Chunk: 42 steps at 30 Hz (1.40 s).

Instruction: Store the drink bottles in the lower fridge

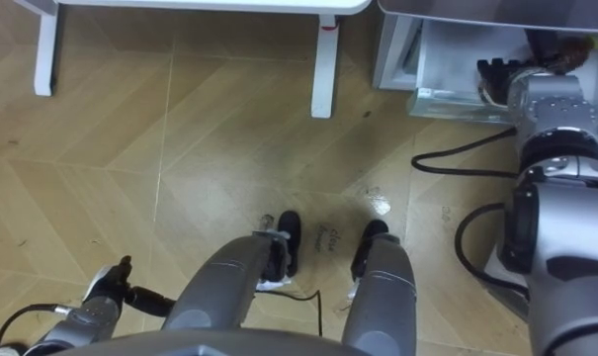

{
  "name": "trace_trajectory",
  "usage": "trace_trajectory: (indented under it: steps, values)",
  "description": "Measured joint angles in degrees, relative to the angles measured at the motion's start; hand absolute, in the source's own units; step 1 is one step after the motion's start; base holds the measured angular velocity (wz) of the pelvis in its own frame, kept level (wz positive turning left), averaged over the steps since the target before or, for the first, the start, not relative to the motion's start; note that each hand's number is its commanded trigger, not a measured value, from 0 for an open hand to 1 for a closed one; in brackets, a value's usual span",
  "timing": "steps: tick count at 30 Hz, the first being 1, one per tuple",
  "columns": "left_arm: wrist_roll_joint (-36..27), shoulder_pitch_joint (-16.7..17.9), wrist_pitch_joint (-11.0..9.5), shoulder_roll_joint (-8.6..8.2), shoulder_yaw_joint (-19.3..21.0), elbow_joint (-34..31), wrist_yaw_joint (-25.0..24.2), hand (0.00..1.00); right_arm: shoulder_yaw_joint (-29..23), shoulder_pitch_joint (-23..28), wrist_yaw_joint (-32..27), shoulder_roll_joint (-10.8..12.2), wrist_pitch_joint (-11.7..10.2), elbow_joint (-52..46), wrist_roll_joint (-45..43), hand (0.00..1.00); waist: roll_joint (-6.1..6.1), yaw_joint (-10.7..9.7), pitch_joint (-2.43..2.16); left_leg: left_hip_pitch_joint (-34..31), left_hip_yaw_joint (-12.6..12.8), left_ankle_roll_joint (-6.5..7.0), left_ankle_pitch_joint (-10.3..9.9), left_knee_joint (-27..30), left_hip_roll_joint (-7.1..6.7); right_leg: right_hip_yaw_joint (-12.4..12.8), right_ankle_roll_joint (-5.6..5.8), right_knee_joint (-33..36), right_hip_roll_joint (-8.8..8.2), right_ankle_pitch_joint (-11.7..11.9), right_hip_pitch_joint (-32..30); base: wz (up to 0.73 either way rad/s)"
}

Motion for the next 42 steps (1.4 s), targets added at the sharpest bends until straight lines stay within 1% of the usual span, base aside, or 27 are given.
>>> trace_trajectory:
  steps: [5,9,13,14,16,20,22,25,27,30,32,33,34,35,36,37,38,39,40,41,42]
  values:
    - [0.0,0.0,0.0,0.00,-0.1,0.1,-0.3,0.00,0.0,0.0,0.1,0.0,0.0,0.0,-1.1,0.00,-0.20,-0.2,0.07,0.0,0.0,0.01,0.0,0.1,-0.06,0.0,0.01,0.2,-0.13,0.0,0.0,0.00]
    - [0.0,0.0,0.0,0.01,-0.7,0.0,-1.5,0.00,0.1,0.2,0.2,0.0,0.1,0.5,-2.0,0.00,-0.60,-0.3,0.22,0.6,0.0,0.01,0.0,0.2,-0.08,-0.3,0.02,0.3,-0.29,0.0,0.8,0.00]
    - [0.1,0.0,0.0,0.04,-0.6,0.0,-1.7,0.00,0.3,0.5,1.6,0.0,0.1,2.0,-3.0,0.00,-0.81,-0.3,0.29,1.5,-0.3,0.05,0.0,0.0,0.13,-0.7,0.09,-0.8,-0.07,0.0,2.2,0.03]
    - [0.1,0.0,0.0,0.04,-0.6,0.0,-1.7,0.00,0.3,0.7,2.1,-0.1,0.1,2.5,-3.0,0.00,-0.83,-0.3,0.29,1.8,-0.4,0.05,0.0,-0.2,0.31,-1.3,0.18,-1.3,0.00,0.1,2.9,0.05]
    - [0.1,-0.1,0.0,0.17,-0.6,0.1,-1.7,0.00,0.4,1.1,3.1,-0.1,0.1,4.2,-2.5,0.00,-0.96,-0.2,0.29,2.7,-0.2,0.05,0.0,-0.6,0.73,-1.5,0.34,-2.5,0.49,0.4,4.4,0.05]
    - [0.2,-0.4,0.0,0.25,-0.5,0.1,-2.6,0.00,0.3,2.4,4.0,-0.1,0.3,4.7,-1.8,0.00,-1.13,-0.3,0.23,3.9,-0.3,0.06,0.0,-0.9,0.86,-1.9,0.40,-3.0,0.64,0.4,6.1,0.06]
    - [0.4,-0.4,0.1,0.25,-0.3,0.1,-2.9,0.00,0.2,3.7,4.7,-0.1,1.3,5.4,-1.9,0.00,-1.16,-0.3,0.24,6.1,-0.2,0.06,0.0,-2.1,0.98,-2.3,0.45,-4.5,0.87,0.4,8.4,0.00]
    - [0.2,-0.6,0.1,0.35,-0.3,0.1,-3.4,0.00,0.3,4.4,4.7,0.0,1.4,5.9,-1.8,0.00,-1.11,-0.4,0.21,7.6,-0.2,0.06,0.0,-2.7,1.20,-2.7,0.55,-5.7,1.17,0.4,10.1,0.00]
    - [0.3,-0.8,0.1,0.63,-0.3,0.1,-3.6,0.00,0.3,5.4,5.0,0.0,1.4,6.6,-1.8,0.00,-1.34,-0.4,0.15,9.1,-0.3,0.05,0.0,-3.6,1.46,-3.0,0.64,-6.9,1.58,0.5,12.0,0.04]
    - [0.2,-0.6,0.1,0.72,0.1,0.2,-3.6,0.00,0.0,6.8,5.2,0.0,2.2,7.1,-1.8,0.00,-1.52,-0.4,0.12,11.2,-0.2,0.05,0.0,-4.7,1.68,-3.1,0.78,-8.6,2.14,0.9,14.4,0.00]
    - [0.1,-0.3,0.0,0.84,1.2,0.0,-3.6,0.00,-0.2,8.6,6.2,0.0,2.4,7.1,-1.8,0.00,-1.76,-0.5,-0.05,12.7,-0.2,0.04,0.0,-5.4,1.71,-3.4,0.85,-10.3,2.69,1.4,16.3,-0.06]
    - [0.2,0.0,0.0,0.88,2.2,0.0,-3.6,0.00,-0.2,9.9,6.7,0.0,2.4,7.0,-2.0,0.00,-2.15,-0.6,-0.50,13.6,-0.2,0.03,0.0,-6.1,1.82,-3.4,0.89,-11.4,3.05,1.7,17.3,0.00]
    - [0.2,0.2,0.1,0.93,3.0,0.1,-3.8,0.00,-0.2,11.4,7.4,-0.2,2.3,6.9,-2.1,0.00,-2.36,-1.1,-0.75,14.5,-0.3,0.04,0.0,-6.3,1.86,-3.8,1.01,-12.4,3.19,1.8,18.6,0.00]
    - [0.2,0.2,0.1,0.96,3.2,0.1,-3.9,0.00,-0.2,12.3,7.8,-0.3,2.1,6.9,-2.1,0.00,-2.50,-1.5,-0.90,15.1,-0.4,0.04,0.0,-6.7,1.86,-4.0,1.08,-12.8,3.27,1.9,19.4,0.09]
    - [0.2,0.3,0.0,0.97,3.5,0.3,-4.0,0.00,-0.7,14.1,8.7,-0.2,2.0,7.0,-1.8,0.00,-2.69,-1.8,-1.27,16.3,-0.5,0.04,0.0,-7.4,1.93,-4.3,1.22,-13.9,3.53,2.2,21.0,0.00]
    - [0.1,0.3,-0.1,0.92,3.6,0.3,-4.1,0.00,-0.7,16.0,9.4,-0.2,1.9,6.9,-1.5,0.00,-2.77,-1.7,-1.43,17.8,-0.6,0.04,0.0,-8.2,2.18,-4.6,1.31,-15.6,3.95,3.0,23.0,-0.03]
    - [0.1,0.4,0.0,0.84,3.7,0.3,-4.1,0.00,-0.7,16.9,9.6,-0.2,1.7,6.9,-1.5,0.00,-2.81,-1.7,-1.45,18.6,-0.6,0.04,0.0,-8.4,2.27,-4.7,1.31,-16.4,4.11,3.3,23.9,-0.09]
    - [0.1,0.4,0.0,0.59,4.4,0.2,-4.1,0.00,-0.7,18.5,9.9,-0.1,1.7,6.8,-1.6,0.00,-2.78,-2.0,-1.65,19.8,-0.4,0.04,0.0,-9.1,2.59,-4.7,1.44,-17.9,4.53,3.9,25.5,-0.10]
    - [0.1,0.4,-0.1,0.62,5.0,0.1,-4.1,0.00,-1.2,20.5,10.6,0.5,1.4,5.9,-1.6,0.00,-2.84,-2.1,-1.86,21.0,-0.3,0.02,0.0,-10.0,2.74,-4.6,1.43,-19.4,5.02,4.5,26.9,-0.09]
    - [0.1,0.4,-0.1,0.61,5.3,0.1,-4.0,0.00,-1.3,21.5,10.9,0.8,1.1,5.5,-1.6,0.00,-2.82,-2.0,-1.99,21.5,-0.3,0.01,0.0,-10.3,2.83,-4.6,1.41,-19.9,5.21,4.8,27.5,-0.06]
    - [0.1,0.4,-0.1,0.59,5.2,0.1,-3.8,0.00,-1.3,23.3,11.4,1.5,0.9,5.2,-1.6,0.00,-2.58,-2.3,-2.17,22.6,-0.3,-0.02,0.0,-10.9,2.97,-4.6,1.44,-21.2,5.59,5.3,28.8,-0.04]
